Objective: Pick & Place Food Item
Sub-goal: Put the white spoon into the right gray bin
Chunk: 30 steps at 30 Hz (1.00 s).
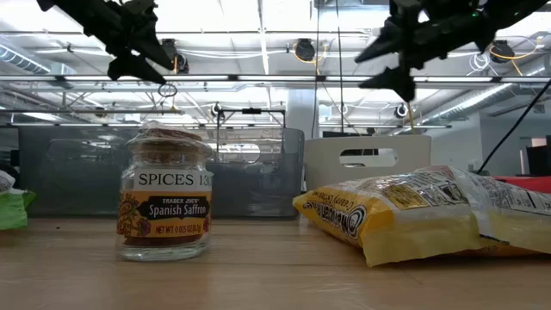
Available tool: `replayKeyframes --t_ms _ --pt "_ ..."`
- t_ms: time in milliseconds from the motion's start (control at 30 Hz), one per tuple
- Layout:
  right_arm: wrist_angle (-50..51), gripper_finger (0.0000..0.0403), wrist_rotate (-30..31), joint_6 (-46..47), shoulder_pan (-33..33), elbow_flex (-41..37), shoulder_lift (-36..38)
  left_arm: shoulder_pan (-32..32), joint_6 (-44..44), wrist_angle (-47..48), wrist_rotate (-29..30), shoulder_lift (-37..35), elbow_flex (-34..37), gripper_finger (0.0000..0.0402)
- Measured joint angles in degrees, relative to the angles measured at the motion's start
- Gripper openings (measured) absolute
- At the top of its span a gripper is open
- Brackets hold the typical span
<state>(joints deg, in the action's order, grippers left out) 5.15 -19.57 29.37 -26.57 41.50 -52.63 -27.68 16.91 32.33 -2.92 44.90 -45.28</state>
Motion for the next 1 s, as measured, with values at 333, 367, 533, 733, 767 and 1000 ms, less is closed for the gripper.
replayKeyframes --t_ms 333,367,533,733,767,1000 --pt "24.6 0.0242 3.2 3.7 2.5 0.0 5.6 0.1 0.1 0.5 -1.4 0.1 0.0 0.0232" --pt "27.0 0.0242 3.3 4.3 2.9 0.0 5.9 0.1 0.1 0.5 -1.9 0.1 0.0 0.0232" --pt "37.7 0.0242 5.0 7.5 5.5 0.0 6.0 0.1 0.1 0.5 -3.1 0.1 0.0 0.0232" --pt "48.0 0.0242 8.8 13.0 8.6 0.0 6.0 0.1 0.0 0.5 -3.1 0.1 0.0 0.0232" --pt "49.5 0.0242 9.4 14.4 9.0 0.0 5.9 0.1 -0.2 0.4 -3.1 0.1 0.0 0.0232" --pt "57.1 0.0242 11.3 20.4 10.6 0.0 2.5 0.1 -0.4 -3.9 -2.7 2.3 0.0 0.0232"
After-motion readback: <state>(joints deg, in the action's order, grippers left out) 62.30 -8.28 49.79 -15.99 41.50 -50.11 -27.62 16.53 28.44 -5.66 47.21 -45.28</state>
